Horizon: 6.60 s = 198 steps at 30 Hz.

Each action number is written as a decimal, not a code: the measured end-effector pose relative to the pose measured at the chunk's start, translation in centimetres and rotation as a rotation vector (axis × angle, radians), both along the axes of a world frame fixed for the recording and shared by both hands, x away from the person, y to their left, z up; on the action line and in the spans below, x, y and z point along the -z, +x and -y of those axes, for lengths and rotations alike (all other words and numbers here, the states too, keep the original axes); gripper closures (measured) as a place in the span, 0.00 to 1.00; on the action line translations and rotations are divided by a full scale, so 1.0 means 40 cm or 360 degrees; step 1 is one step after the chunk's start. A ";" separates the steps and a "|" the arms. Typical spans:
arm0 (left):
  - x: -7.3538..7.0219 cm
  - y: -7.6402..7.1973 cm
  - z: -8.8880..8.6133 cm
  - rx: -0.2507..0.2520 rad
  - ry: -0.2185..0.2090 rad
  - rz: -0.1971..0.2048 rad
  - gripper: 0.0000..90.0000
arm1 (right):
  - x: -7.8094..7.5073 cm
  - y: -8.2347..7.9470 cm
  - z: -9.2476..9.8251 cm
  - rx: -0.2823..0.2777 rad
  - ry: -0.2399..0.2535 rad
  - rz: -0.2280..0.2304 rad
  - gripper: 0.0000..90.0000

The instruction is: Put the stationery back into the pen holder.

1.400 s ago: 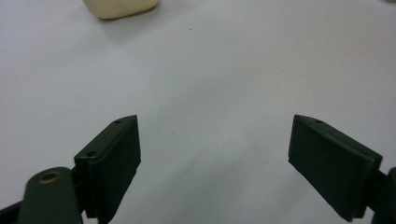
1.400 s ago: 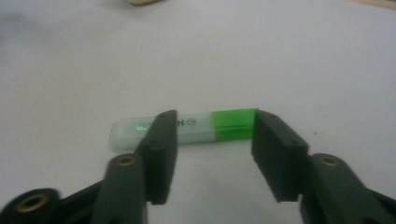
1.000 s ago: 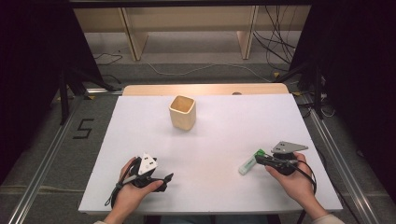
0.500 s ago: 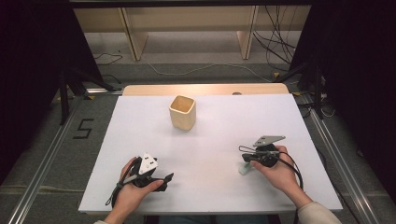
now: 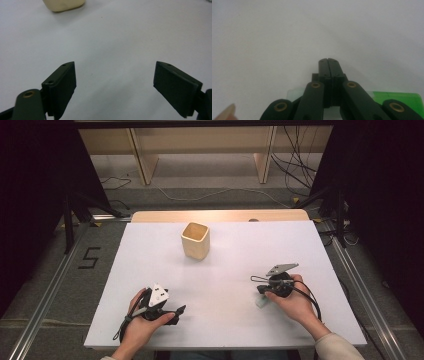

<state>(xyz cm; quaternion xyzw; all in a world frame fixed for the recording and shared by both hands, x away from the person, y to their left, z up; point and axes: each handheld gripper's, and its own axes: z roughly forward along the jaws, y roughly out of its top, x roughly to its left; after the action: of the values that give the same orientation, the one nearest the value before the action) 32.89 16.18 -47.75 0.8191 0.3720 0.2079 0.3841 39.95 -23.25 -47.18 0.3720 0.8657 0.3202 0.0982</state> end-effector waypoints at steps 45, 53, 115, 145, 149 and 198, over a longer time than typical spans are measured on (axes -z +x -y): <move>0.000 -0.002 -0.003 -0.0004 0.0001 0.0007 0.21 | -0.001 -0.020 -0.014 -0.0093 -0.0121 -0.0150 1.00; 0.001 -0.003 -0.003 -0.0009 -0.0002 0.0008 0.21 | -0.005 -0.034 -0.007 -0.0106 -0.0144 -0.0188 1.00; 0.001 -0.004 -0.005 -0.0021 -0.0009 0.0009 0.21 | -0.025 -0.096 0.173 0.0101 -0.0238 -0.0278 1.00; 0.001 -0.003 -0.004 -0.0018 -0.0006 0.0006 0.21 | -0.081 -0.065 0.186 0.0177 -0.0288 -0.0293 0.78; 0.001 -0.003 -0.004 -0.0019 -0.0007 0.0006 0.21 | -0.083 -0.055 0.188 0.0202 -0.0331 -0.0325 0.72; 0.000 -0.003 -0.006 -0.0020 -0.0009 0.0004 0.21 | -0.064 -0.007 0.144 0.0199 -0.0632 -0.0576 0.64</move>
<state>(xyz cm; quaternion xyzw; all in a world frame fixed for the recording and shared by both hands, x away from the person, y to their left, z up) 32.76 16.41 -47.77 0.8154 0.3772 0.2105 0.3855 39.67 -29.02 -44.61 0.4493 0.8903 0.0658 0.0327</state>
